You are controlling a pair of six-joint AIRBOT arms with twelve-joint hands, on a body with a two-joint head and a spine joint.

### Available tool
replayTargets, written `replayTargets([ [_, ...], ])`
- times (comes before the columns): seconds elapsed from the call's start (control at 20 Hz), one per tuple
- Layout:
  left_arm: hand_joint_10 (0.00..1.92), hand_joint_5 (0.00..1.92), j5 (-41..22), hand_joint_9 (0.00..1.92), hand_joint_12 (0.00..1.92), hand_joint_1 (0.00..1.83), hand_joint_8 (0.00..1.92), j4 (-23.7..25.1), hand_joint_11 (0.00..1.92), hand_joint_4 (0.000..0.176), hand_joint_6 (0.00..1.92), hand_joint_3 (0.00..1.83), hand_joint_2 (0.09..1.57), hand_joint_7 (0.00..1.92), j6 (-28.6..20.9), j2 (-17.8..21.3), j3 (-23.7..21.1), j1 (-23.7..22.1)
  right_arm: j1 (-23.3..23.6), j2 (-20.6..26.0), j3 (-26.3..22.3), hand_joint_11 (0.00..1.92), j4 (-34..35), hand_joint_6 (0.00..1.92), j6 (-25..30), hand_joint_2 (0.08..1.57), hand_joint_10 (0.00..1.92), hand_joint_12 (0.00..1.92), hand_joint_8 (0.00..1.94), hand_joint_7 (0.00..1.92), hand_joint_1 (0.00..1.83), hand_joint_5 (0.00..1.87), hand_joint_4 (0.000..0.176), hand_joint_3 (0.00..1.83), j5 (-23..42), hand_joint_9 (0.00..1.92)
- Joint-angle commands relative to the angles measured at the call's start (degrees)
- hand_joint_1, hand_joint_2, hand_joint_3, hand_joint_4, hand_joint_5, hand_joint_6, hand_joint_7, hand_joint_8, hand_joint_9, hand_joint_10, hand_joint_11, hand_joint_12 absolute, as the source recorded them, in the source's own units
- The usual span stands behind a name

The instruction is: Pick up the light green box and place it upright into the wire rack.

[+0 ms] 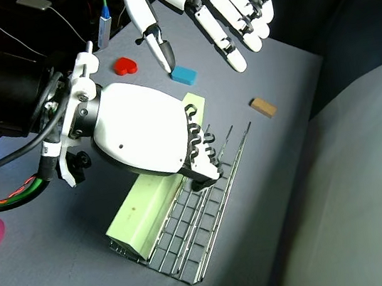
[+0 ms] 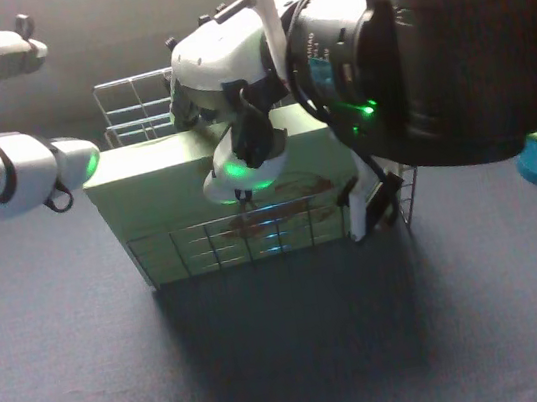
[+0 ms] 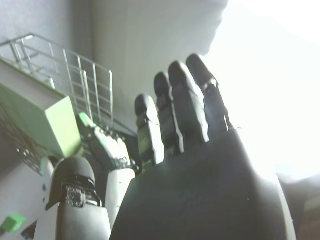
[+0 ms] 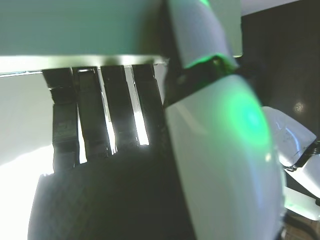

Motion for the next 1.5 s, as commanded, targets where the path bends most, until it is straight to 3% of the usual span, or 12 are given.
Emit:
replayTargets([
  [0.0, 0.01, 0.33, -1.73, 0.33, 0.82, 0.07, 0.00, 4.37, 0.00, 0.124, 0.00, 0.00, 1.18, 0.36, 0.07, -0.05, -0.11, -0.87, 1.57, 0.64, -0.46, 0.13, -3.39, 0.00, 0.02, 1.05, 0.00, 1.04, 0.00, 0.51, 0.83, 0.51, 0.000, 0.00, 2.01, 0.43],
  [0.65, 0.00, 0.33, -3.05, 0.34, 0.83, 0.08, 0.00, 4.33, 0.00, 0.125, 0.00, 0.00, 1.18, 0.36, 0.08, -3.19, -1.79, -2.84, 5.54, 24.01, -19.05, 0.03, -9.31, 0.02, -1.12, 1.00, 0.01, 1.00, 0.01, 0.41, 0.71, 0.40, 0.000, 0.00, 10.54, 0.34],
  [0.9, 0.00, 0.33, -4.21, 0.33, 0.84, 0.09, 0.00, 3.98, 0.00, 0.122, 0.00, 0.00, 1.18, 0.36, 0.08, -4.44, -2.52, -3.23, 6.92, 30.64, -26.94, 0.05, -9.25, 0.00, -3.52, 1.00, 0.00, 1.01, 0.00, 0.38, 0.71, 0.36, 0.000, 0.00, 4.59, 0.31],
  [1.0, 0.00, 0.33, -4.32, 0.33, 0.85, 0.08, 0.00, 3.98, 0.00, 0.115, 0.00, 0.00, 1.18, 0.36, 0.11, -4.47, -2.70, -3.26, 7.39, 31.95, -28.70, 0.06, -4.43, 0.00, -7.02, 1.00, 0.01, 1.02, 0.01, 0.40, 0.68, 0.36, 0.000, 0.00, 1.92, 0.34],
  [1.1, 0.01, 0.35, -4.32, 0.37, 0.85, 0.11, 0.01, 3.98, 0.00, 0.109, 0.01, 0.00, 1.18, 0.39, 0.25, -4.46, -2.85, -3.36, 8.58, 32.88, -29.48, 0.23, 4.47, 0.01, -13.12, 1.02, 0.05, 1.12, 0.02, 0.59, 0.64, 0.46, 0.000, 0.00, -1.42, 0.55],
  [1.15, 0.01, 0.37, -4.25, 0.44, 0.87, 0.13, 0.01, 3.98, 0.03, 0.109, 0.00, 0.00, 1.17, 0.44, 0.42, -4.46, -2.88, -3.66, 9.23, 33.71, -29.57, 0.38, 9.10, 0.00, -15.60, 1.05, 0.27, 1.28, 0.06, 0.74, 0.63, 0.60, 0.000, 0.00, -1.99, 0.65],
  [1.2, 0.02, 0.41, -4.35, 0.54, 0.89, 0.14, 0.01, 3.99, 0.11, 0.105, 0.00, 0.00, 1.16, 0.51, 0.43, -4.47, -2.86, -3.87, 9.46, 34.45, -29.57, 0.51, 10.96, 0.06, -15.98, 1.08, 0.87, 1.50, 0.19, 0.85, 0.63, 0.75, 0.000, 0.00, -1.25, 0.61],
  [1.25, 0.03, 0.45, -4.74, 0.62, 0.90, 0.18, 0.01, 4.01, 0.20, 0.092, 0.00, 0.00, 1.15, 0.58, 0.43, -4.49, -2.84, -3.95, 9.47, 34.79, -29.57, 0.55, 11.02, 0.39, -15.95, 1.09, 1.24, 1.68, 0.55, 0.81, 0.64, 0.74, 0.000, 0.00, -0.04, 0.61],
  [1.3, 0.03, 0.52, -4.79, 0.70, 0.92, 0.20, 0.01, 4.01, 0.29, 0.073, 0.00, 0.00, 1.15, 0.66, 0.43, -4.53, -2.81, -3.94, 9.47, 34.78, -29.57, 0.59, 10.77, 0.89, -15.99, 1.11, 1.45, 1.80, 0.89, 0.75, 0.65, 0.65, 0.000, 0.00, 0.19, 0.63],
  [1.35, 0.07, 0.66, -4.76, 0.80, 0.95, 0.24, 0.05, 4.02, 0.41, 0.036, 0.02, 0.00, 1.15, 0.80, 0.43, -4.54, -2.81, -3.71, 9.45, 34.74, -29.57, 0.73, 10.62, 1.30, -15.99, 1.13, 1.62, 1.89, 1.16, 0.73, 0.65, 0.61, 0.000, 0.00, 0.24, 0.70],
  [1.4, 0.51, 0.86, -4.55, 0.83, 1.07, 0.29, 0.35, 4.15, 0.56, 0.000, 0.12, 0.00, 1.16, 0.89, 0.43, -4.54, -2.81, -3.40, 9.40, 34.74, -29.57, 1.00, 10.62, 1.61, -15.95, 1.15, 1.86, 1.92, 1.56, 0.77, 0.66, 0.65, 0.000, 0.01, 0.51, 0.87],
  [1.45, 1.31, 0.75, -4.24, 0.76, 1.48, 0.36, 1.19, 4.48, 0.69, 0.000, 0.93, 0.00, 1.16, 0.77, 0.43, -4.53, -2.80, -3.17, 9.40, 34.73, -29.57, 1.23, 10.62, 1.86, -15.86, 1.16, 1.91, 1.92, 1.87, 0.85, 0.68, 0.71, 0.000, 0.01, 0.83, 1.07],
])
